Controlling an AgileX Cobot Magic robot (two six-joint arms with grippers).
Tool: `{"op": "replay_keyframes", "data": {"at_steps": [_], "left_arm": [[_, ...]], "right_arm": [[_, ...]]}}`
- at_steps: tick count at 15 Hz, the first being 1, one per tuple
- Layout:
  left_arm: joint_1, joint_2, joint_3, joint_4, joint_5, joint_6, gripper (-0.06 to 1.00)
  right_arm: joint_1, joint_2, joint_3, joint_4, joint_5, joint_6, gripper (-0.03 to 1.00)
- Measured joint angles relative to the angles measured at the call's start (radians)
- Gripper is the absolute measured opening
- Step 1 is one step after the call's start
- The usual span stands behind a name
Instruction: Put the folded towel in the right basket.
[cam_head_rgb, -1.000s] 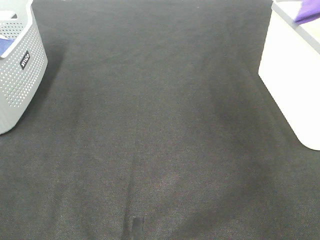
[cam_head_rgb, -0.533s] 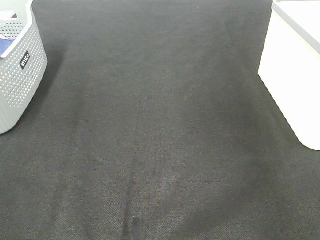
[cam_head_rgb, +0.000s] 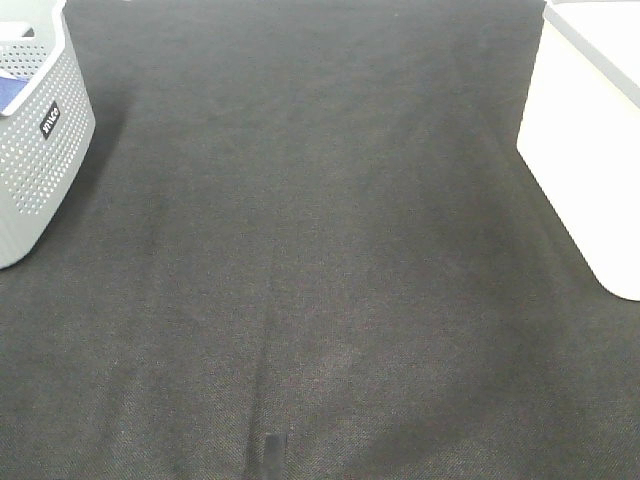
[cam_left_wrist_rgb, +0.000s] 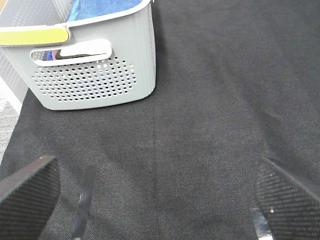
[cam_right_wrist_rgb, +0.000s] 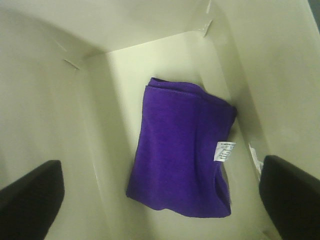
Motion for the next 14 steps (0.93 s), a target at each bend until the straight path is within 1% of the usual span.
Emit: {"op": "replay_keyframes", "data": {"at_steps": [2, 6, 7, 9, 12, 14], "left_arm": [[0.000, 0.000, 0.000, 0.000, 0.000, 0.000, 0.99], [0.000, 0.000, 0.000, 0.000, 0.000, 0.000, 0.99], [0.000, 0.000, 0.000, 0.000, 0.000, 0.000, 0.99], [0.000, 0.000, 0.000, 0.000, 0.000, 0.000, 0.99], [0.000, 0.000, 0.000, 0.001, 0.000, 0.000, 0.99], [0.000, 0.000, 0.000, 0.001, 0.000, 0.000, 0.99]], "right_arm": [[0.026, 0.000, 0.000, 0.005, 0.002, 0.000, 0.99], [0.184, -0.024, 0.000, 0.005, 0.003, 0.001, 0.99], [0.213, -0.038, 0.000, -0.004, 0.003, 0.019, 0.99], [0.224, -0.071, 0.001, -0.018, 0.004, 0.063, 0.99], [0.223, -0.174, 0.015, -0.018, 0.006, 0.072, 0.99], [0.223, -0.293, 0.117, 0.011, 0.004, 0.062, 0.99]]}}
